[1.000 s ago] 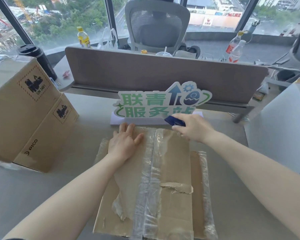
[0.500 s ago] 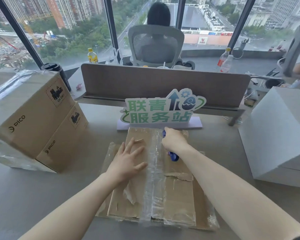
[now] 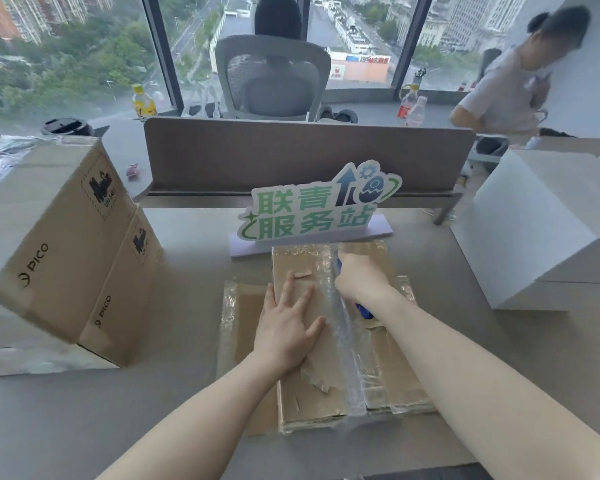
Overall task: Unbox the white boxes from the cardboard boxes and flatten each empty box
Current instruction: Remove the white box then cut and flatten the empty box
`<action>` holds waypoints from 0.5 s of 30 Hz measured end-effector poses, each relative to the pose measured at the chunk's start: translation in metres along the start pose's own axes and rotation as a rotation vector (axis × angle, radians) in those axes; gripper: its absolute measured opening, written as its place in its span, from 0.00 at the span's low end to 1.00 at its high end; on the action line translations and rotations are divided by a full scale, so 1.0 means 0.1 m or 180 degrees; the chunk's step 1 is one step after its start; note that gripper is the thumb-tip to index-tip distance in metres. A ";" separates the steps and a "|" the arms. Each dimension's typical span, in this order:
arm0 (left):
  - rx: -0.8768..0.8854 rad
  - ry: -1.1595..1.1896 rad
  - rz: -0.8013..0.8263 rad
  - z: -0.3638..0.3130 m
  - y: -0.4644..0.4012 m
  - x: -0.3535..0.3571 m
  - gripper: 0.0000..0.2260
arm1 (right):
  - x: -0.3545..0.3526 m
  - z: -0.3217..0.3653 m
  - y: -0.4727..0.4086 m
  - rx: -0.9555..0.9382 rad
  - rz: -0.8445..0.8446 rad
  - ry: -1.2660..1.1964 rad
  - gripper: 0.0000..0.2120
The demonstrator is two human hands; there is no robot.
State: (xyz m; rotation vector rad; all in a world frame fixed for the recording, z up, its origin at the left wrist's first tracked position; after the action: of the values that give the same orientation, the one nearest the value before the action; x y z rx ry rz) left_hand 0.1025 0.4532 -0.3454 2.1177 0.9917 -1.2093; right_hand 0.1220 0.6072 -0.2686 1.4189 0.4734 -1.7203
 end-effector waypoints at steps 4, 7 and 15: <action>0.0012 -0.0008 -0.0017 0.02 -0.01 0.01 0.29 | 0.09 -0.05 0.28 0.0177 0.0018 0.0051 0.22; 0.0050 -0.0029 -0.0036 0.02 -0.03 0.02 0.29 | 0.16 -0.11 0.45 0.0268 0.0035 -0.0013 0.23; 0.0059 -0.0062 -0.0047 0.01 -0.03 0.02 0.26 | 0.29 -0.18 0.99 0.0239 0.0067 -0.0033 0.21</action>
State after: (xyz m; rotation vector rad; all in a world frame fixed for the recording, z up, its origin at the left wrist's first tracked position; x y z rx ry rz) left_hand 0.1010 0.4551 -0.3477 2.1125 0.9928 -1.2484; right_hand 0.2103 0.5524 -0.2793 1.4623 0.3905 -1.7438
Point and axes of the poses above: each hand's wrist, its own y-axis away from the middle knuckle, its own x-axis out of the palm, z = x × y, the point moved 5 cm from there along -y, towards the middle knuckle, and after that the axes turned 8 degrees about -z, right-handed, at the moved point
